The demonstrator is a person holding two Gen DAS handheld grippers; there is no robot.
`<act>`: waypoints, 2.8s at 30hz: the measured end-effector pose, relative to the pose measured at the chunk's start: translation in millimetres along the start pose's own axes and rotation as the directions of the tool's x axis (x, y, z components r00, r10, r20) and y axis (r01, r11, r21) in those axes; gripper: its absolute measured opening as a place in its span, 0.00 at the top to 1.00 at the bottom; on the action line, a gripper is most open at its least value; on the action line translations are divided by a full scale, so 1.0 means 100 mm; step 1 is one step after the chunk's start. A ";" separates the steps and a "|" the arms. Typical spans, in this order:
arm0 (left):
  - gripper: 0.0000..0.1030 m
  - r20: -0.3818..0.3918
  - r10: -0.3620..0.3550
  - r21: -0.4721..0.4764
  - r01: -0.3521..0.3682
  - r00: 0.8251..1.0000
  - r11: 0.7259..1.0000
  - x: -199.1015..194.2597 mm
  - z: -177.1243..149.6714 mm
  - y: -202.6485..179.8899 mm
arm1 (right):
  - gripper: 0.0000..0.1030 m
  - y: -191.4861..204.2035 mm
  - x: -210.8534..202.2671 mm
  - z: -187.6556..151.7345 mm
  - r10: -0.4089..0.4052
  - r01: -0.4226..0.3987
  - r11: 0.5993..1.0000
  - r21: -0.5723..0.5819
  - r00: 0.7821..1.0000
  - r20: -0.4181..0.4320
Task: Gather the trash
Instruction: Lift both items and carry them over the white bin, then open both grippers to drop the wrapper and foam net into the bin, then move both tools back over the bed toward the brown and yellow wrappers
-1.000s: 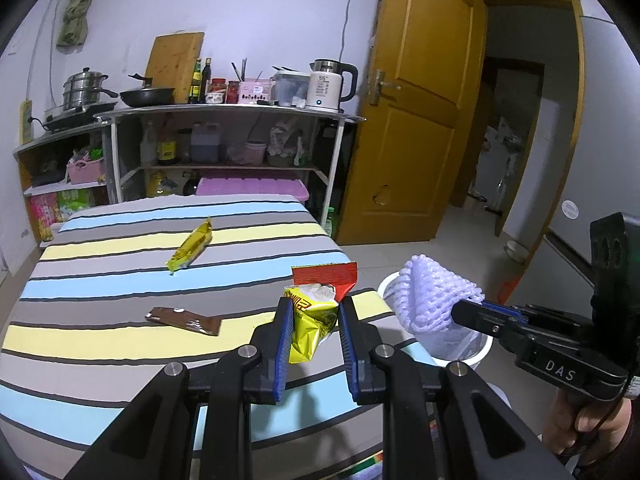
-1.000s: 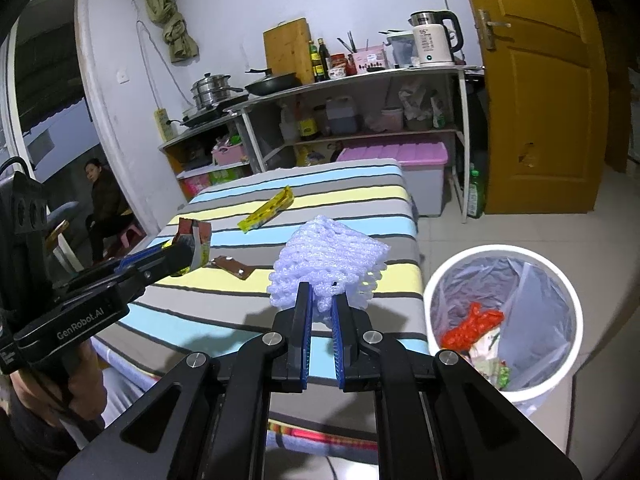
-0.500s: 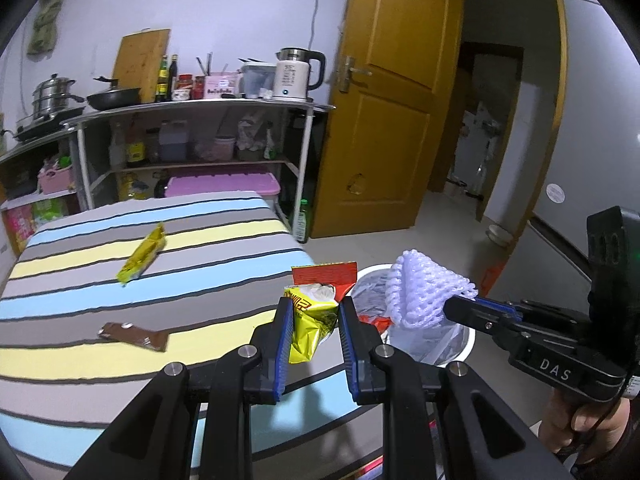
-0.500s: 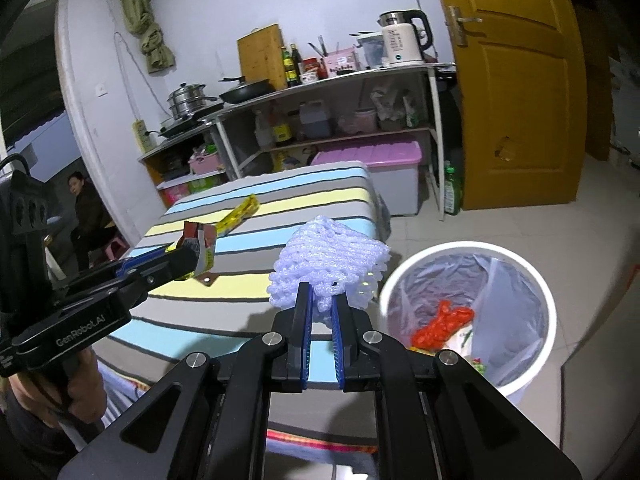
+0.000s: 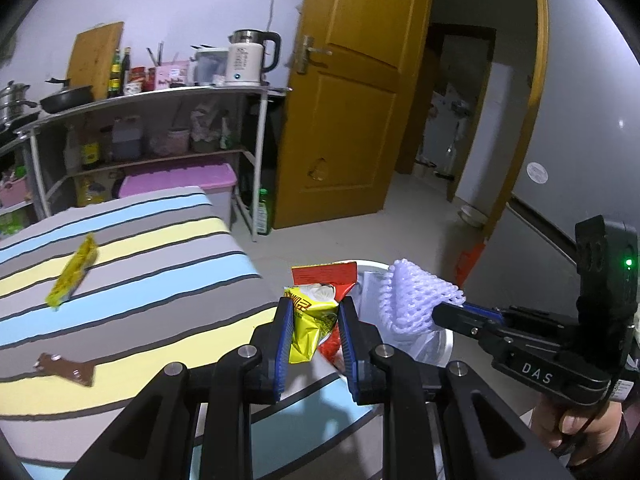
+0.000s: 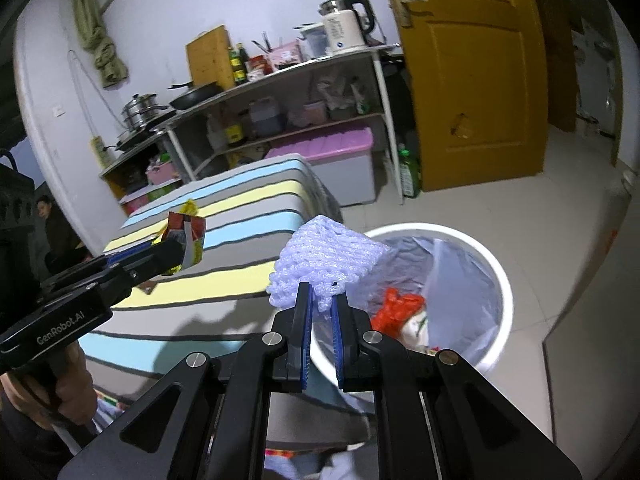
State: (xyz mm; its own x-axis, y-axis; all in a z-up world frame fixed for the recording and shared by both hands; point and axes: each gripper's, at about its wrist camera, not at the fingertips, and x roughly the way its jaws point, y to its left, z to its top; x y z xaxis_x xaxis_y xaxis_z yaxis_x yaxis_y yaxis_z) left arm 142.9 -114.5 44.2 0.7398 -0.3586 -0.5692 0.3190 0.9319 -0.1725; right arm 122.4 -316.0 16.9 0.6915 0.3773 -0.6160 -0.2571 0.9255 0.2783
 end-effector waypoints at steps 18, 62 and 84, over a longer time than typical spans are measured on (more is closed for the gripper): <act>0.77 -0.071 -0.094 0.030 0.096 0.993 0.995 0.70 0.04 -0.24 | 0.91 -0.41 0.23 0.02 -0.064 0.067 0.996 0.059 0.996 -0.054; 0.69 0.051 0.126 -0.121 -0.119 0.991 0.985 -0.45 -0.22 0.83 | 0.70 0.70 0.21 0.05 0.098 -0.102 0.987 -0.128 0.995 -0.033; 0.69 0.068 0.302 -0.249 -0.277 0.951 0.928 -1.33 -0.58 1.63 | 0.70 1.87 0.43 0.02 0.206 -0.223 0.924 -0.310 0.975 -0.088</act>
State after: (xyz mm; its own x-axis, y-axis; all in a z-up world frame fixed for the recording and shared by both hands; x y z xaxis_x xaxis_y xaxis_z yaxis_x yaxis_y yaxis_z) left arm 61.8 88.2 45.1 0.8403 -0.0630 -0.5385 -0.0564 0.9777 -0.2024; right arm 105.4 -127.3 44.3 0.5614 0.5611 -0.6083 -0.6012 0.7816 0.1662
